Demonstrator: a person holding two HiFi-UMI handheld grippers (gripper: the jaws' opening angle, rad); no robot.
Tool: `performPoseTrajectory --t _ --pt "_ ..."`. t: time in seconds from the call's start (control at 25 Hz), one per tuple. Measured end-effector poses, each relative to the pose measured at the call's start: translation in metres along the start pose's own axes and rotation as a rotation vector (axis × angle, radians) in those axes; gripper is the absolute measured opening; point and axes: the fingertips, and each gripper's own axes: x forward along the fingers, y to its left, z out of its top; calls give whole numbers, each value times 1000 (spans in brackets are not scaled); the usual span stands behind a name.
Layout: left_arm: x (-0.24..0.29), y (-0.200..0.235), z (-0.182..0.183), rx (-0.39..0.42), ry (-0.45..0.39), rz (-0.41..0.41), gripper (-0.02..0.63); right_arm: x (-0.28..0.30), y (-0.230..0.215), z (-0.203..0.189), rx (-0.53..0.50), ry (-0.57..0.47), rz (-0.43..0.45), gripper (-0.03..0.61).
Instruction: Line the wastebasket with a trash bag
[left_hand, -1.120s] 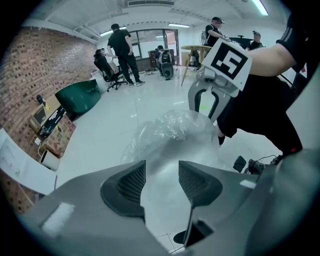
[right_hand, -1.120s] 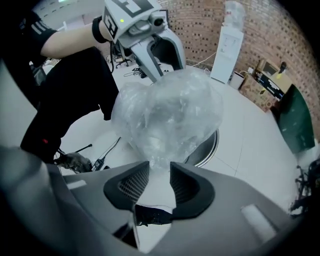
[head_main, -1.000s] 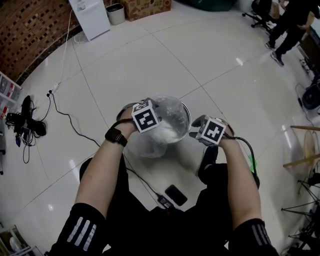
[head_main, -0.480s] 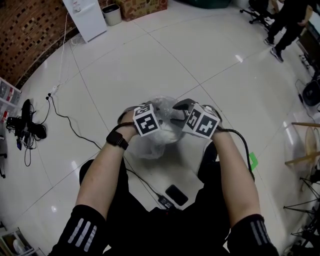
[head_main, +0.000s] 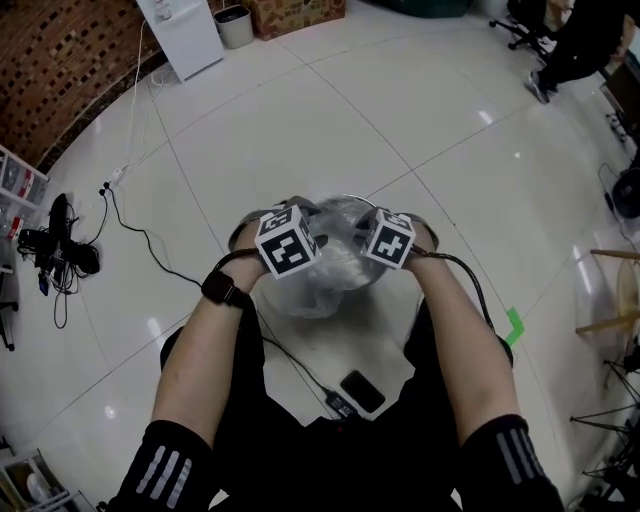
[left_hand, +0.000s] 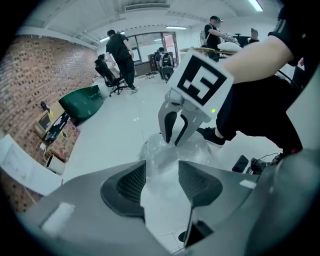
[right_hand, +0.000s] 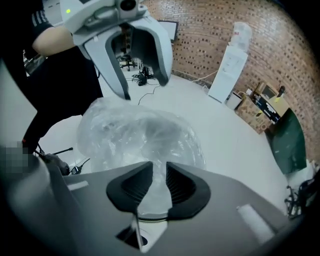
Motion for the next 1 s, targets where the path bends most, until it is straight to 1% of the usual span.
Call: performPoseTrajectory --t 0.12,0.2,0.36,0.6,0.84,1.0 --pt "-15 7 -7 -16 -9 22 199 27 0 -10 -29 63 18 94" --pt "-23 15 -13 -35 -13 34 199 44 2 -9 -60 97 24 94" --pt "-34 33 -22 -83 -16 60 199 73 9 -3 -106 134 60 94" --pt "-47 50 -28 -138 -23 98 195 113 19 -6 -118 175 113 94" --pt "-51 51 -21 -130 -36 101 195 150 38 -19 -125 211 182 94" --pt "-49 52 -22 -128 -26 104 195 164 49 -27 -138 230 202 94"
